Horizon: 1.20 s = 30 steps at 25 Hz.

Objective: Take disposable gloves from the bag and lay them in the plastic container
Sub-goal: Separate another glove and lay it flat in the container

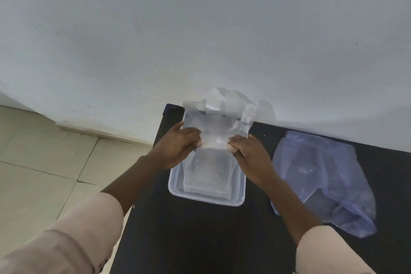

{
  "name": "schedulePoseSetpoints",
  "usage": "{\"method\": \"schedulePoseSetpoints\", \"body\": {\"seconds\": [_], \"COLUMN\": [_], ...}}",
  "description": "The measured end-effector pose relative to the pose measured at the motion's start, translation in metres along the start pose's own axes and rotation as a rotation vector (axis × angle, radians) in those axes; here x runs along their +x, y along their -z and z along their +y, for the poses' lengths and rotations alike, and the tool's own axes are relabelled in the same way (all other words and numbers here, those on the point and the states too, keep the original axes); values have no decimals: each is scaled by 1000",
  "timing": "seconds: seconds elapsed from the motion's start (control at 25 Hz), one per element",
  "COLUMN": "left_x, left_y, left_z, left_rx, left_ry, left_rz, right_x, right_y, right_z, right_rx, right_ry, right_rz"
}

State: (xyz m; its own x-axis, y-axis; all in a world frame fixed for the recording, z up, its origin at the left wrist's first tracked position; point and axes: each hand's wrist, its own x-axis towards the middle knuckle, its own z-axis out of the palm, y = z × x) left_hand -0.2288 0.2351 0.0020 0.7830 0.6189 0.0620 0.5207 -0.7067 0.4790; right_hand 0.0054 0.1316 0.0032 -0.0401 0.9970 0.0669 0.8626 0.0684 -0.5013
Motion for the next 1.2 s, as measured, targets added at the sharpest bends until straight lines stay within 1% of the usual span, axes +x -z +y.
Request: {"method": "schedulePoseSetpoints", "body": {"seconds": [0.12,0.32,0.4,0.56,0.8,1.0,1.2], "left_x": [-5,-4,-5,-5,-2,0,0], "left_y": [-12,-13,-13,-8,1,1,-2], "left_z": [-10,-15,-14,-11,-4,-2,-4], "left_rx": [169,272,301,365,406,425,435], "left_ry": [-36,-56,-65,-95,-76,-76,-93], "left_rz": [-69,-158,-202,-298,-439,-468,-455], "right_x": [-6,-9,-11,-11,-3,-2,0], "right_y": [-12,-13,-11,-1,6,10,9], "right_z": [6,5,4,0,-4,-7,-13], "right_rx": [-177,-319,-342,-320,-384,-408,-413], "right_ry": [13,49,47,13,24,7,5], "right_rz": [-83,-160,-218,-397,-575,-623,-617]}}
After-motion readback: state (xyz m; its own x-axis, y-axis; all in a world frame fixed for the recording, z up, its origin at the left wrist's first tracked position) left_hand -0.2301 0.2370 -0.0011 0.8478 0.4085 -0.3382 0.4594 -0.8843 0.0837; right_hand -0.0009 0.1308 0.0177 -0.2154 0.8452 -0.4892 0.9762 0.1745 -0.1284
